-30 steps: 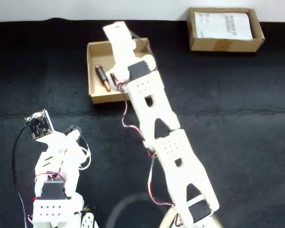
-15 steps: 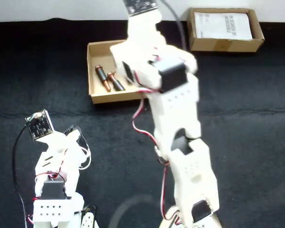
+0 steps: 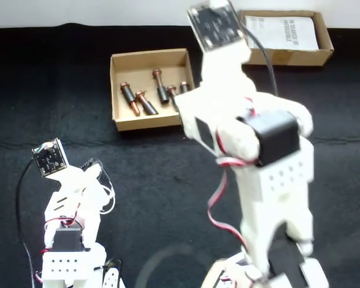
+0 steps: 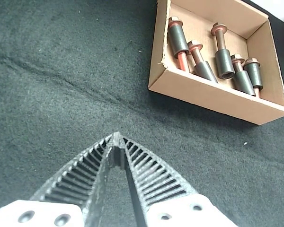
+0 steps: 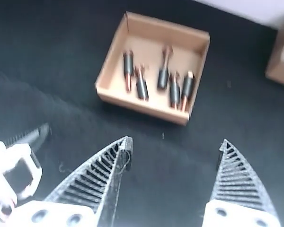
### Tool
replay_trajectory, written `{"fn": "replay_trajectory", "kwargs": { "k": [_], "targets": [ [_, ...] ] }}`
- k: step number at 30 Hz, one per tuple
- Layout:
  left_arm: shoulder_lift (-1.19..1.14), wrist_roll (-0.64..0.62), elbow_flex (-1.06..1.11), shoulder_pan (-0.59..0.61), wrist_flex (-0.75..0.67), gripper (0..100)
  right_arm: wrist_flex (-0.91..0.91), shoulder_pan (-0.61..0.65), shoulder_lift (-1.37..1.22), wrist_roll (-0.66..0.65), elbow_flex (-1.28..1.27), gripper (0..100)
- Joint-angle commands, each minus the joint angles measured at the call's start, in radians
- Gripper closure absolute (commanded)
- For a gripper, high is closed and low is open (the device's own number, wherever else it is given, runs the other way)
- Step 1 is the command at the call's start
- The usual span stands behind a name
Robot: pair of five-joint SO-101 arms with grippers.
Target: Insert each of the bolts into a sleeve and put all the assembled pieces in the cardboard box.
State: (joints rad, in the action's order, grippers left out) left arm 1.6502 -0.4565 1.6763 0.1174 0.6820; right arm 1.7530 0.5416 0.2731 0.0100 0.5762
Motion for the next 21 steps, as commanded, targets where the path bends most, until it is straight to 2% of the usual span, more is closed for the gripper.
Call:
{"fn": "replay_trajectory", "kwargs": {
  "k": [1, 11, 15, 21],
  "targets": [
    [0.008, 0.003, 0.027, 0.008, -0.005, 99, 0.008, -0.047, 0.211, -0.009, -0.257, 73.5],
    [0.008, 0.003, 0.027, 0.001, 0.04, 99, -0.048, -0.166, 0.599, -0.011, -0.969, 73.5],
    [0.008, 0.002, 0.027, -0.041, 0.049, 99, -0.219, -0.288, 0.723, -0.011, -1.224, 73.5],
    [0.008, 0.0, 0.027, -0.193, 0.16, 99, -0.633, -0.503, 0.901, -0.011, -1.593, 73.5]
  ]
}}
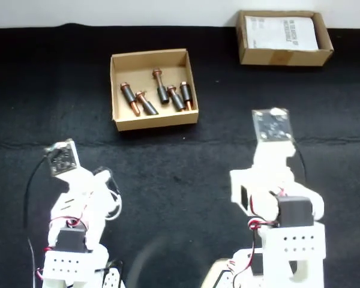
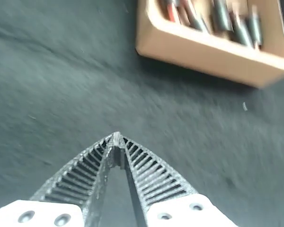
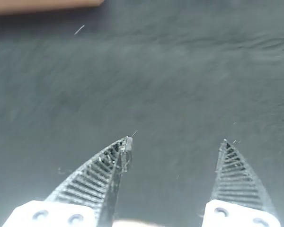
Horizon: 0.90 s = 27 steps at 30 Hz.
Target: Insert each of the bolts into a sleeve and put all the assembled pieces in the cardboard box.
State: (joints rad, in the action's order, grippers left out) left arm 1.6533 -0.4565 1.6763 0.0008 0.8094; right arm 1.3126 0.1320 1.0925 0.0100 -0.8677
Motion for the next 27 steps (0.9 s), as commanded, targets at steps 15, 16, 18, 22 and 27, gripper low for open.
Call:
{"fn": "replay_trajectory", "kwargs": {
  "k": [15, 16, 18, 22, 27],
  "targets": [
    [0.01, 0.003, 0.027, -0.073, 0.16, 99, -0.558, -0.429, 0.661, -0.011, -0.835, 73.6],
    [0.013, 0.003, 0.027, -0.027, 0.16, 99, -0.558, -0.427, 0.704, -0.011, -0.869, 74.1],
    [0.015, 0.003, 0.027, 0.081, 0.155, 99, -0.558, -0.423, 0.751, -0.011, -0.92, 78.0],
    [0.015, 0.003, 0.027, 0.223, 0.158, 99, -0.552, -0.371, 0.72, -0.005, -0.938, 93.5],
    [0.008, 0.003, 0.027, 0.223, 0.161, 99, -0.513, -0.159, 0.71, -0.005, -0.94, 98.1]
  ]
}}
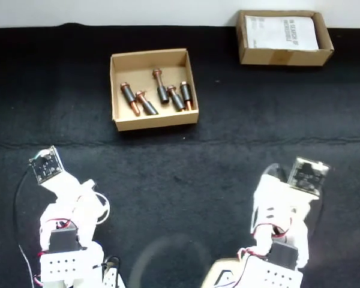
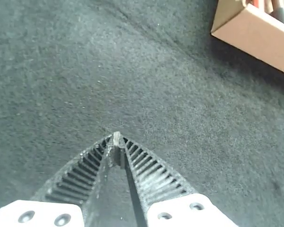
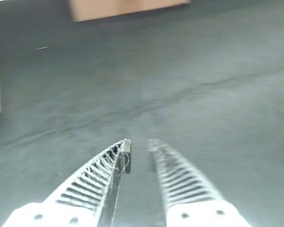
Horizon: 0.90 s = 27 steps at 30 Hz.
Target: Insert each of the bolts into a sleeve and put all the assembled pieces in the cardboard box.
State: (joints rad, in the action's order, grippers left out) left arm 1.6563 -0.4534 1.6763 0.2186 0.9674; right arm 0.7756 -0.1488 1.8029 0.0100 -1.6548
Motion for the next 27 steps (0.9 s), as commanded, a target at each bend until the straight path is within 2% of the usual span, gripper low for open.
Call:
{"fn": "replay_trajectory", "kwargs": {
  "k": [1, 7, 12, 15, 18, 24, 27],
  "targets": [
    [0.004, 0.0, 0.027, -0.016, 0.003, 99, 0.044, 0.18, -0.001, -0.009, -0.153, 98.2],
    [0.007, 0.0, 0.027, -0.171, 0.104, 99, 0.165, 0.46, -0.001, -0.012, -0.153, 99.0],
    [0.012, 0.0, 0.027, -0.252, 0.189, 99, 0.255, 0.596, 0.008, -0.012, -0.153, 99.0],
    [0.013, 0.0, 0.021, -0.268, 0.242, 99, 0.341, 0.636, 0.007, -0.008, -0.153, 99.0],
    [0.013, 0.0, 0.012, -0.257, 0.296, 99, 0.463, 0.636, 0.01, -0.006, -0.153, 99.0],
    [0.013, -0.008, 0.008, -0.039, 0.302, 99, 0.463, 0.634, 0.01, -0.005, -0.153, 99.0],
    [0.013, -0.003, 0.008, -0.01, 0.302, 99, 0.463, 0.634, 0.01, -0.005, -0.153, 99.0]
  ]
}}
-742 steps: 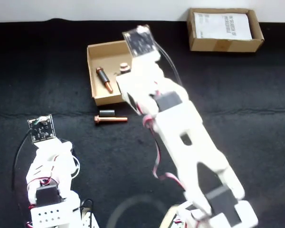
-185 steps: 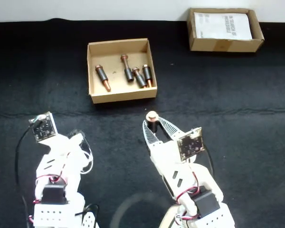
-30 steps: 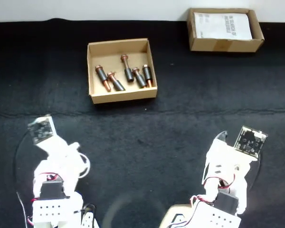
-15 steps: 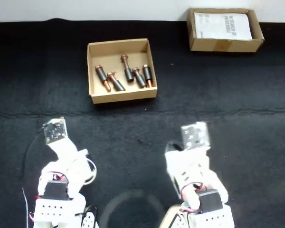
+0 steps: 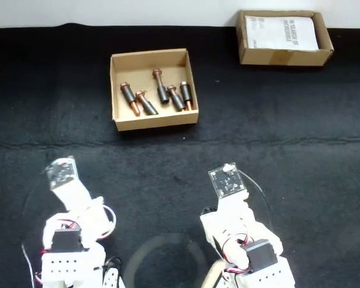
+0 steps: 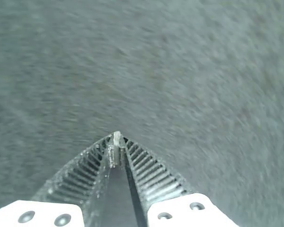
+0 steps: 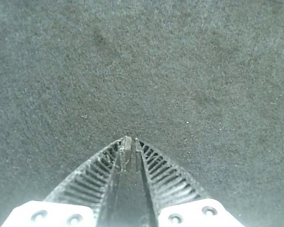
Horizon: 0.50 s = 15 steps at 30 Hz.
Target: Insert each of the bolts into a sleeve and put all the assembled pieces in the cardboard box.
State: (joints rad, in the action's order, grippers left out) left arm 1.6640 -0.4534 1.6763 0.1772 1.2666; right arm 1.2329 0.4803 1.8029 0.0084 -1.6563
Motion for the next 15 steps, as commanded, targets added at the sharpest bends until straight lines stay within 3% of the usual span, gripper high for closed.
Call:
{"fn": "replay_trajectory", "kwargs": {
  "k": [1, 4, 15],
  "targets": [
    [0.005, -0.002, 0.008, 0.016, 0.003, 99, 0.005, 0.005, 0.01, -0.006, -0.151, 99.0],
    [0.005, -0.006, 0.008, -0.036, 0.003, 99, 0.005, 0.005, 0.01, -0.008, -0.151, 99.0],
    [0.005, -0.008, 0.01, -0.041, 0.003, 99, 0.005, 0.005, 0.01, -0.008, -0.151, 99.0]
  ]
}}
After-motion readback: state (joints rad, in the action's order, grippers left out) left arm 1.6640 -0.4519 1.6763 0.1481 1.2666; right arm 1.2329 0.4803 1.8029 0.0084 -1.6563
